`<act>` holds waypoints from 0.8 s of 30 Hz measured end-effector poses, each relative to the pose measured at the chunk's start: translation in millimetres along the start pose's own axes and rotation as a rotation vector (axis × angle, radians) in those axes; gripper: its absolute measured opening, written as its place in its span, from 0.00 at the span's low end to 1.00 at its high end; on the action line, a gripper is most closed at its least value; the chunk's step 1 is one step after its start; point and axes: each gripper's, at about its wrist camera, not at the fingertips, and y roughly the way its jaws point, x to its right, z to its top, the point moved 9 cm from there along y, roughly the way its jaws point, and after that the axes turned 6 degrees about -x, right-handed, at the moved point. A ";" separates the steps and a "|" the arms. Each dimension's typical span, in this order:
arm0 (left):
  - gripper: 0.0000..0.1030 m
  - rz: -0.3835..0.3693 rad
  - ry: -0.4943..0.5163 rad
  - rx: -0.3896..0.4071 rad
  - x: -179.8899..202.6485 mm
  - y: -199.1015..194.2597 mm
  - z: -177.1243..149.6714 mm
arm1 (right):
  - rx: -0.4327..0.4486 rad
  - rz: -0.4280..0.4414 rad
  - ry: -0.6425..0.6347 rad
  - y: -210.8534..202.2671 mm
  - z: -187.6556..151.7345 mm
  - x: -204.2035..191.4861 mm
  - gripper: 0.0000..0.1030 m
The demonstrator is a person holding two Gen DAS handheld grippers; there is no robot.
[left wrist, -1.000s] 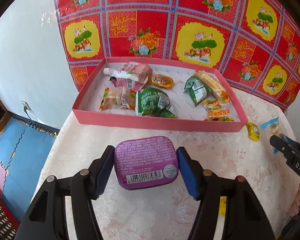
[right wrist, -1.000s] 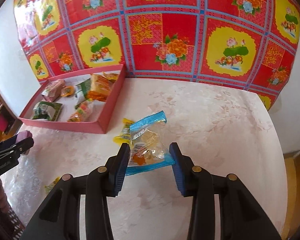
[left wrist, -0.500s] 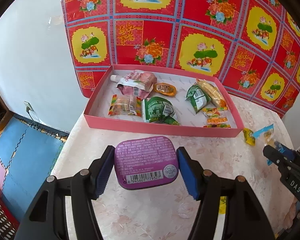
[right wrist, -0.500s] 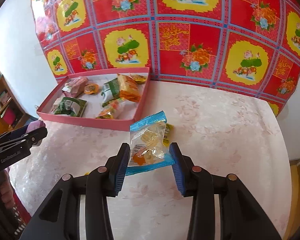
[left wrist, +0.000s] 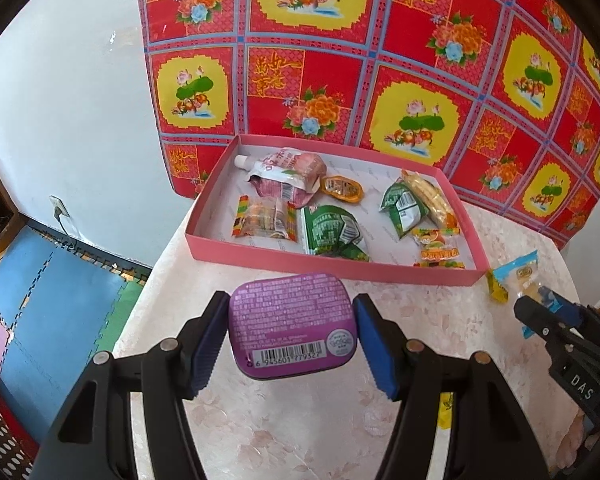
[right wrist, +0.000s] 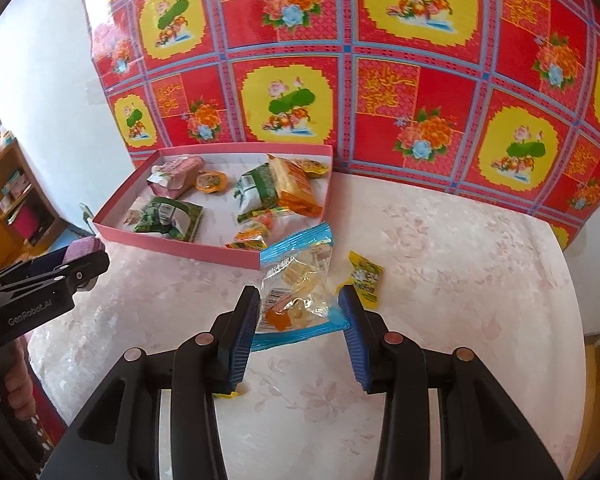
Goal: Organize snacks
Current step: 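Carry the purple tin and clear candy packet over the pink box with both grippers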
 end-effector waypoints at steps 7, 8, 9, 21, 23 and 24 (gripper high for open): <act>0.64 -0.007 -0.001 0.005 -1.8 -0.1 6.4 | 0.004 0.009 -0.021 2.9 10.6 -11.0 0.41; 0.64 -0.008 0.000 0.005 -2.0 0.1 7.8 | 0.005 0.010 -0.023 3.3 12.1 -12.8 0.41; 0.64 -0.008 0.001 0.005 -2.1 0.3 9.0 | 0.006 0.011 -0.025 3.2 13.0 -14.0 0.41; 0.64 -0.016 0.015 0.013 -1.8 2.9 23.6 | 0.019 0.029 -0.056 7.6 30.6 -33.0 0.41; 0.64 -0.016 0.021 0.016 -1.0 3.8 27.0 | 0.022 0.031 -0.061 8.3 34.5 -36.0 0.41; 0.64 -0.017 0.023 0.018 -0.7 4.1 28.4 | 0.023 0.032 -0.064 9.1 36.7 -37.8 0.41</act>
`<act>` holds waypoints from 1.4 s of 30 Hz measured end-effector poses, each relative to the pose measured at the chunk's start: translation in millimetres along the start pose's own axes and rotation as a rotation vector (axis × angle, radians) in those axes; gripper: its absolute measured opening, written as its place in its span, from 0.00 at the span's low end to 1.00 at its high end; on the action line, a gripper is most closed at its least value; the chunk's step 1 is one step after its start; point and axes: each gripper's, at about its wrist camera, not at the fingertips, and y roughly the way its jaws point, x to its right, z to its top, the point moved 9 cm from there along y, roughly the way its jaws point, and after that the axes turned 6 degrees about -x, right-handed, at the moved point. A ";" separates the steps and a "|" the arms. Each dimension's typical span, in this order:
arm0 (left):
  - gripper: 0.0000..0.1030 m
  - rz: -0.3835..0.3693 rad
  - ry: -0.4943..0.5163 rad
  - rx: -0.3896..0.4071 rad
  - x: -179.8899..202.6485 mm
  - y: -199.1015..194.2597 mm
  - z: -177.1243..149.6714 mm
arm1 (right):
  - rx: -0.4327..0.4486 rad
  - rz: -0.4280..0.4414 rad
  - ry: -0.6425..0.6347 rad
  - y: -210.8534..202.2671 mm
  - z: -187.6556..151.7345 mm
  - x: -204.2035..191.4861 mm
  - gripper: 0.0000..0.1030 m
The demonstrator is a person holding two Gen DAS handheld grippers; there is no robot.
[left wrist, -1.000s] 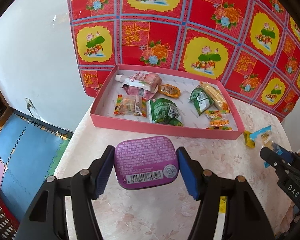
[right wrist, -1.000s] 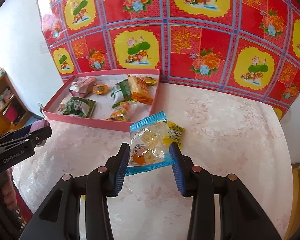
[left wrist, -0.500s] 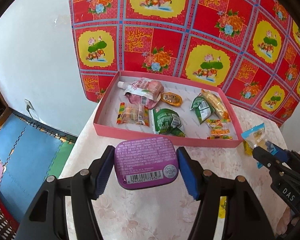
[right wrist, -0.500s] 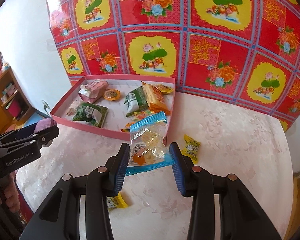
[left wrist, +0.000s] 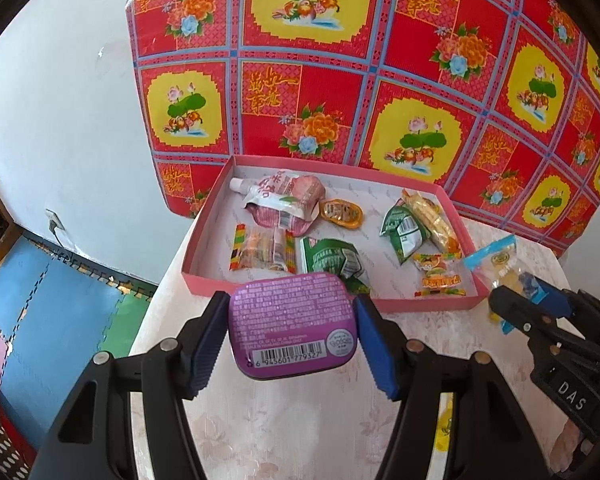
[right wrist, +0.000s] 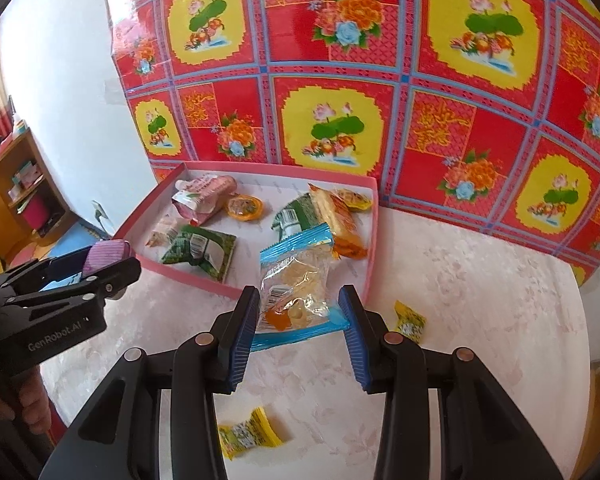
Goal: Organize snacks
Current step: 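Carry the purple tin and clear candy packet over the pink box with both grippers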
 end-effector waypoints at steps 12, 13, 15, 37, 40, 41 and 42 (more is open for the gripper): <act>0.64 -0.001 0.059 0.022 12.0 13.0 25.2 | 0.007 0.018 -0.011 13.3 17.2 -9.3 0.41; 0.64 -0.003 0.067 0.025 13.5 14.4 27.3 | 0.007 0.018 -0.010 14.5 18.4 -9.4 0.41; 0.64 0.000 0.077 0.028 15.6 17.0 31.1 | 0.006 0.018 -0.008 17.6 21.1 -8.8 0.41; 0.64 0.024 0.108 0.056 24.9 63.6 77.5 | 0.024 0.036 0.023 51.5 64.8 0.2 0.41; 0.64 0.021 0.102 0.066 25.4 69.1 84.0 | 0.019 0.032 0.028 58.8 67.2 3.2 0.41; 0.64 0.020 0.099 0.068 25.3 71.3 85.9 | 0.015 0.032 0.031 62.0 67.8 4.3 0.41; 0.64 0.020 0.097 0.069 25.0 73.8 87.8 | 0.013 0.032 0.033 64.0 67.8 5.1 0.41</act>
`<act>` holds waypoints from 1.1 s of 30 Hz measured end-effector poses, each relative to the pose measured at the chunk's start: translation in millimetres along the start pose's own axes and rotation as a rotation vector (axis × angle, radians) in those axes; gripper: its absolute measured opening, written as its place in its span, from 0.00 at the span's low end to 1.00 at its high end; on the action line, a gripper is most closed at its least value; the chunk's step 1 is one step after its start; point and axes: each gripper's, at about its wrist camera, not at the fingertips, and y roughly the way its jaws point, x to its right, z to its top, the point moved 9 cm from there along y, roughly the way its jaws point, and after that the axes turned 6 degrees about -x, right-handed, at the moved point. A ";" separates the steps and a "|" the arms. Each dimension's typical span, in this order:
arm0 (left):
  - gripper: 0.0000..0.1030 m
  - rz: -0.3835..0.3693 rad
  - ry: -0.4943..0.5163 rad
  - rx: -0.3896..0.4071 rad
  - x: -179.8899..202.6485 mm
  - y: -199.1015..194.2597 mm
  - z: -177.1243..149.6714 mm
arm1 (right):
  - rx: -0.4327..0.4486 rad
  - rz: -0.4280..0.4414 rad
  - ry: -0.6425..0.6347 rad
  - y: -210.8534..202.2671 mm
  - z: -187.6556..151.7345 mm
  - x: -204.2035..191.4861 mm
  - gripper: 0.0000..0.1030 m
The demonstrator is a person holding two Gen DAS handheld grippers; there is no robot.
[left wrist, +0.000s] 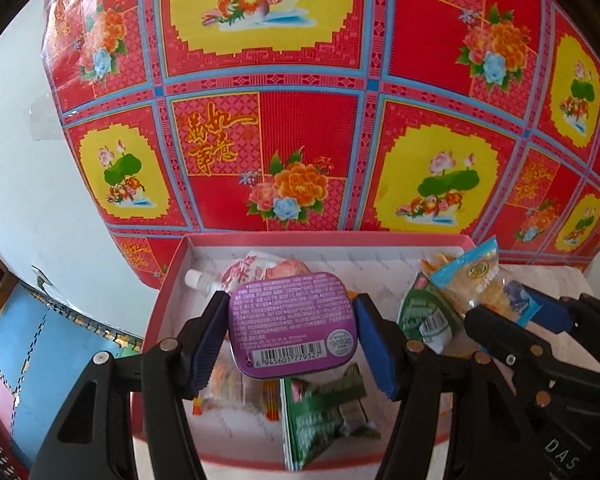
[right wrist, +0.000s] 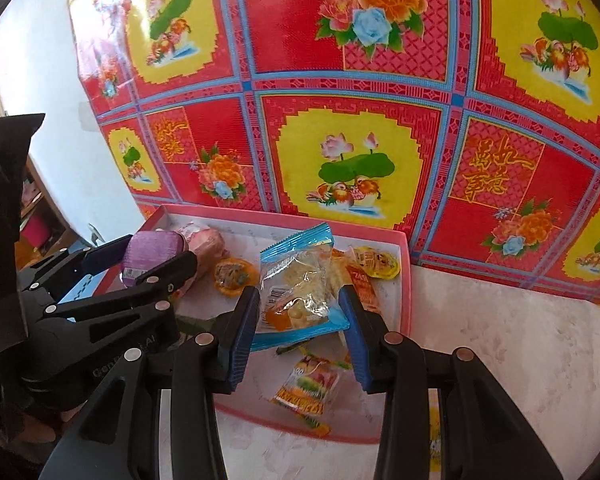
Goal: Organize snacks
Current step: 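Carry the purple tin and clear candy packet over the pink box with both grippers, then lower the tin and candy packet into the box and open both grippers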
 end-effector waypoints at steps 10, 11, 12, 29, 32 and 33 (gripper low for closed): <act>0.64 -0.028 -0.014 -0.021 1.8 29.9 11.6 | -0.007 0.010 0.018 21.3 8.9 8.0 0.41; 0.64 -0.030 -0.013 -0.025 2.0 32.4 11.9 | -0.006 0.014 0.017 22.5 10.1 7.6 0.41; 0.64 -0.033 -0.010 -0.034 2.7 35.7 11.4 | -0.006 0.019 0.016 24.1 11.3 7.0 0.41; 0.64 -0.031 -0.074 -0.059 -10.6 40.5 4.7 | -0.006 0.083 -0.008 38.2 23.7 -10.2 0.41; 0.64 -0.027 -0.075 -0.060 -11.0 40.2 3.4 | 0.004 0.089 -0.007 36.6 23.3 -11.3 0.41; 0.64 -0.027 -0.076 -0.060 -10.7 40.6 2.9 | 0.008 0.090 -0.004 35.6 23.7 -11.5 0.41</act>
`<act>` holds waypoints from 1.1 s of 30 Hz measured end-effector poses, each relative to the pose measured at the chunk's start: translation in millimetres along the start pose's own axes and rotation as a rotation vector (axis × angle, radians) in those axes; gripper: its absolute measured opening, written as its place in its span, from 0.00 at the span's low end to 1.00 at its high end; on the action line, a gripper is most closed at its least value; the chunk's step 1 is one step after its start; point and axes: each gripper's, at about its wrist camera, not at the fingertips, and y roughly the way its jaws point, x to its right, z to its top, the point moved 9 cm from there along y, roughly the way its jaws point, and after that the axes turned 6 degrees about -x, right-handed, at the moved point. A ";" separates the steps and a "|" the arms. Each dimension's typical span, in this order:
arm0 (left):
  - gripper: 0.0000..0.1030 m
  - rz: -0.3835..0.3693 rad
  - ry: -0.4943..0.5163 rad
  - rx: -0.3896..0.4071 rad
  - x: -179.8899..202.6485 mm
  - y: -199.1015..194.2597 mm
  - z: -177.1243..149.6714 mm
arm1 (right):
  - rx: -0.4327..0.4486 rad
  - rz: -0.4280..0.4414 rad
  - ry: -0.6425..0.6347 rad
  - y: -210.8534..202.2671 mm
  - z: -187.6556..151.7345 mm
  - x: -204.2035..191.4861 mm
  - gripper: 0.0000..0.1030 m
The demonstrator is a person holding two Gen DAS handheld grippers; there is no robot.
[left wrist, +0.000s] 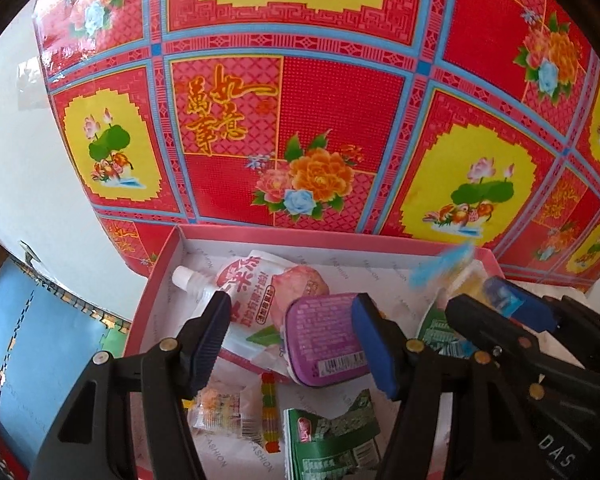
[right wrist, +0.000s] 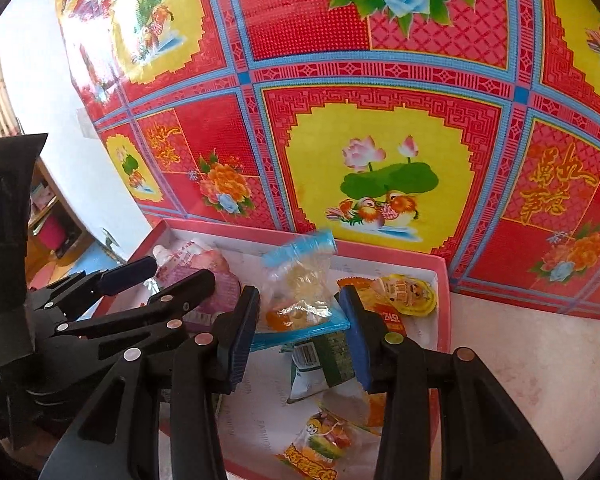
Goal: Organize snacks
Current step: 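Lower the tin and candy packet into the box and open both grippers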
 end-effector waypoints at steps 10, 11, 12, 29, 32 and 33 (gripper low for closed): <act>0.64 0.006 0.000 0.001 3.7 -11.2 -3.5 | -0.008 0.001 0.004 -7.3 -5.7 1.3 0.41; 0.64 0.007 0.001 0.002 4.0 -12.8 -4.0 | -0.005 0.000 0.004 -8.8 -6.4 1.2 0.41; 0.64 0.007 0.001 0.003 4.3 -14.3 -4.3 | -0.004 0.000 0.006 -10.6 -7.5 1.8 0.41; 0.64 -0.010 -0.033 0.013 9.8 -57.4 -26.1 | 0.033 0.020 0.009 -45.5 -25.7 -3.0 0.52; 0.64 -0.013 -0.037 0.004 10.7 -58.3 -31.2 | 0.034 0.019 0.006 -52.1 -31.5 -4.5 0.52; 0.64 -0.014 -0.038 0.003 11.0 -59.9 -32.6 | 0.035 0.021 0.006 -54.5 -33.6 -4.9 0.52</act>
